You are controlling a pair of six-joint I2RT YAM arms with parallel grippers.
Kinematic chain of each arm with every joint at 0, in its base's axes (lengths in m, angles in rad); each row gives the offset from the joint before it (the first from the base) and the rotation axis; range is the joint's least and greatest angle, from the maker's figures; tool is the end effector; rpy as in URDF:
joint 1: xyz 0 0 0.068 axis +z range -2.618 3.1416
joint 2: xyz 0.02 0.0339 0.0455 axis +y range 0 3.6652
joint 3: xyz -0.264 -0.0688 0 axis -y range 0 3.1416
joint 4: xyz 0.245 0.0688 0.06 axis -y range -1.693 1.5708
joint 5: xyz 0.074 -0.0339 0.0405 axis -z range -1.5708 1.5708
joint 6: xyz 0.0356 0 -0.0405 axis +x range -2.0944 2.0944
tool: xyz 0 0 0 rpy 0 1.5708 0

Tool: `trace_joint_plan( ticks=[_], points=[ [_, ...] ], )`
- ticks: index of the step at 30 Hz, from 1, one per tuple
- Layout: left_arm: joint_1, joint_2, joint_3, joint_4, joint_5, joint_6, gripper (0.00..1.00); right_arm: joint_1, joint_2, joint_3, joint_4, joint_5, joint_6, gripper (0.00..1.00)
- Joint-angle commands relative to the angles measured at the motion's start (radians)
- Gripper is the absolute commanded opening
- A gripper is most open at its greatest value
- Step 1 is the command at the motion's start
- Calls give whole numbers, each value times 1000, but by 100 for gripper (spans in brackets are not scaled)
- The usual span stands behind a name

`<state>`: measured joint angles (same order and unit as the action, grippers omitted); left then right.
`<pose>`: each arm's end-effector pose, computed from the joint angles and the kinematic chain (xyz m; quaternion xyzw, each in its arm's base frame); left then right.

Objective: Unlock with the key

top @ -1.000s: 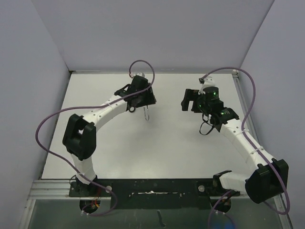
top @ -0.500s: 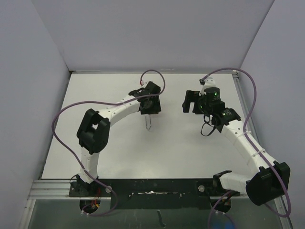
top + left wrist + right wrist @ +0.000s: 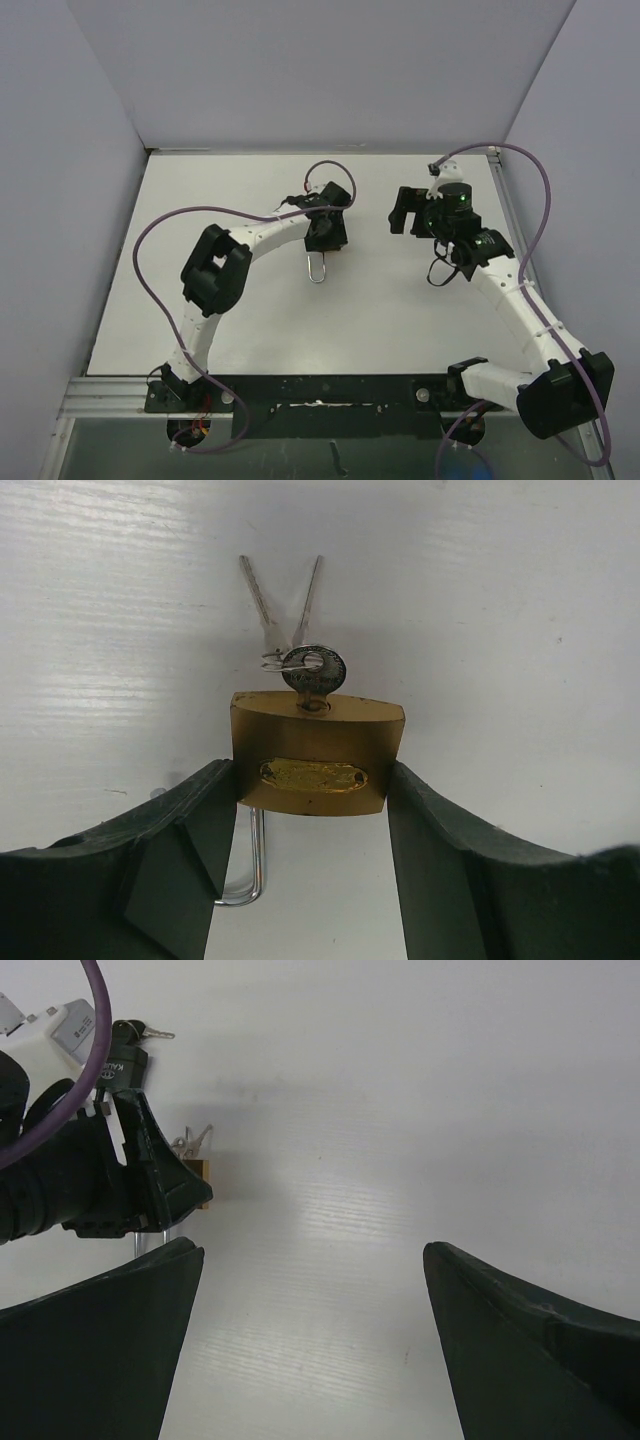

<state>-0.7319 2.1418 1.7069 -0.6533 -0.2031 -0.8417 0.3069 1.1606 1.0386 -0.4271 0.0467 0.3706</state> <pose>0.3475 -0.3025 0.1904 -0.0772 0.9632 -0.0988 0.2376 0.2471 0.0766 0.3282 0.0392 0.8713 0.1432 0.4678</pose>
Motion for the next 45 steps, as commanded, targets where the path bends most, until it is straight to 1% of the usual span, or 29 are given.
trace_joint_plan(
  ticks=[1,6,15,21,22,25,28,29,31,32,35,37,39,40,42,45],
  points=[
    [-7,7,47,33,-2,-39,0,-17,-44,9,18,-9,-9,98],
    [-9,12,24,53,17,-53,0,-26,-45,5,20,-20,-6,98],
    [-34,31,12,62,9,-5,0,-30,-41,2,22,-31,-1,98],
    [-41,48,9,54,11,-3,0,-34,-41,1,20,-34,2,98],
    [-41,51,10,52,11,-5,1,-35,-42,0,19,-35,3,98],
    [-41,59,15,45,19,-7,10,-37,-43,-2,19,-37,5,98],
    [-40,60,12,50,31,-7,22,-40,-41,-3,21,-40,5,98],
    [-40,59,12,53,35,-7,29,-41,-42,-3,21,-41,5,98],
    [-40,57,11,56,43,-3,45,-43,-43,-3,20,-42,5,98],
    [-38,55,12,56,47,-1,51,-43,-42,-2,21,-42,5,98],
    [-31,50,10,56,63,8,64,-43,-40,-2,21,-42,5,98],
    [-25,48,15,43,71,9,78,-43,-40,-3,21,-43,6,98],
    [-21,42,19,29,74,8,95,-43,-39,-6,23,-45,8,98],
    [-19,36,19,26,75,7,97,-43,-38,-8,24,-45,10,98],
    [-15,13,19,18,66,13,98,-44,-39,-9,23,-43,14,98],
    [-15,-62,19,22,3,40,98,-47,-38,-12,24,-32,18,98]
  ],
)
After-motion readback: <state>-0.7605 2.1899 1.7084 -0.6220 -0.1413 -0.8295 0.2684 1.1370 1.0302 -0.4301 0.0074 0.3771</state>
